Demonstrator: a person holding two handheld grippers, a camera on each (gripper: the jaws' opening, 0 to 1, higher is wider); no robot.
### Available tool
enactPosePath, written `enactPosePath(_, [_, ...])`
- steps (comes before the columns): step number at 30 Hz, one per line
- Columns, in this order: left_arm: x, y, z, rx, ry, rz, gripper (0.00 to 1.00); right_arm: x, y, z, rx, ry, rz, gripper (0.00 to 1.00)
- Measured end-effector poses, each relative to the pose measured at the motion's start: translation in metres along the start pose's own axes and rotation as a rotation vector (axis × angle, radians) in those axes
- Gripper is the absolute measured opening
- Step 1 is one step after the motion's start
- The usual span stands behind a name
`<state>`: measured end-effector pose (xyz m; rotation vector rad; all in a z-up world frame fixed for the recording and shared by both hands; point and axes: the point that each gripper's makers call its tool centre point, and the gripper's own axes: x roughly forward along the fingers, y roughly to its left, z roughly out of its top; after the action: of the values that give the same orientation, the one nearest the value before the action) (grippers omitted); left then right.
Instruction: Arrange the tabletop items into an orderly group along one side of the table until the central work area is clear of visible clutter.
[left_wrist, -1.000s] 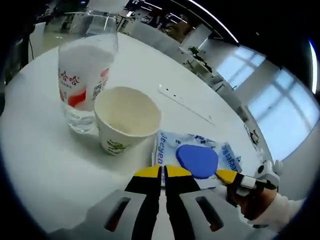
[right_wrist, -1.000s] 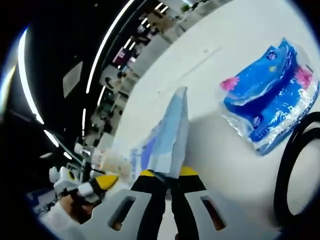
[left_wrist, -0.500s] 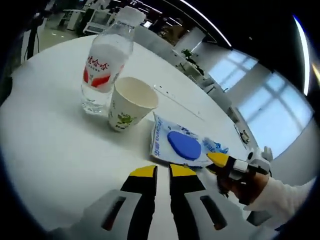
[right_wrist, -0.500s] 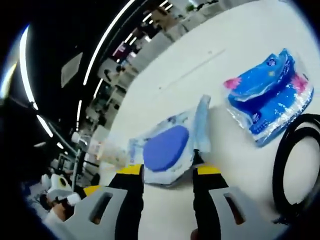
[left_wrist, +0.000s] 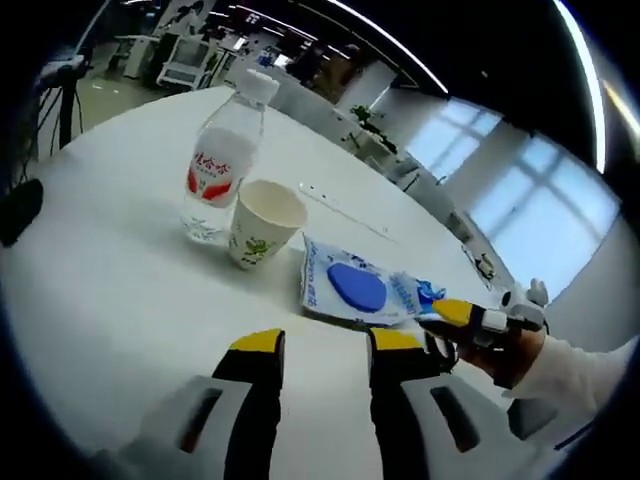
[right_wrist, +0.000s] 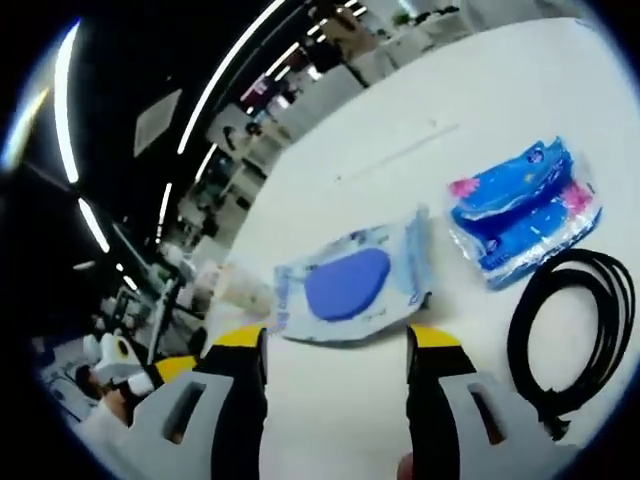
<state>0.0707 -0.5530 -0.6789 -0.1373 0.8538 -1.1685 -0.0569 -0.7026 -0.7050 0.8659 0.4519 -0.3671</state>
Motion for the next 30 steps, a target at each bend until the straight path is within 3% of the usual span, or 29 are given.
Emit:
enactPosePath(2, [-0.003, 0.001, 0.003, 0.054, 0.0, 0.019, 0.58, -0.009, 0.0, 0.003, -0.075, -0.013, 0.002, 0.59])
enactPosePath(4, [-0.007, 0.005, 0.008, 0.113, -0.004, 0.047, 0.65, -0.016, 0.003, 0.0, -0.083, -0.001, 0.014, 0.6])
enactPosePath(8, [-0.01, 0.013, 0.027, 0.261, -0.033, 0.1, 0.61, -0.037, 0.008, -0.002, -0.084, -0.023, 0.038, 0.6])
enactPosePath(11, [-0.005, 0.012, 0.039, 0.3, -0.04, 0.107, 0.61, -0.053, 0.01, -0.007, -0.123, -0.029, 0.049, 0.64])
enactPosePath(13, [0.0, 0.01, 0.043, 0.332, -0.022, 0.103, 0.64, -0.063, 0.009, -0.012, -0.145, -0.022, 0.054, 0.67])
enactPosePath(16, [0.014, 0.001, 0.041, 0.438, 0.065, 0.062, 0.72, -0.079, 0.009, -0.021, -0.183, -0.001, 0.083, 0.75])
enactPosePath(18, [0.019, -0.004, 0.042, 0.509, 0.09, 0.055, 0.78, -0.093, 0.001, -0.03, -0.262, 0.042, 0.064, 0.77])
enactPosePath(19, [0.021, -0.005, 0.045, 0.582, 0.103, 0.062, 0.77, -0.101, -0.003, -0.033, -0.305, 0.052, 0.057, 0.77])
enactPosePath(22, [0.024, -0.007, 0.05, 0.703, 0.123, 0.068, 0.65, -0.117, -0.009, -0.041, -0.341, 0.064, 0.052, 0.78])
enactPosePath(26, [0.035, -0.005, 0.056, 0.686, 0.153, 0.04, 0.6, -0.14, -0.022, -0.059, -0.295, 0.064, 0.06, 0.78])
enactPosePath(30, [0.044, 0.0, 0.057, 0.734, 0.22, 0.047, 0.55, -0.16, -0.039, -0.075, -0.273, 0.059, 0.013, 0.78])
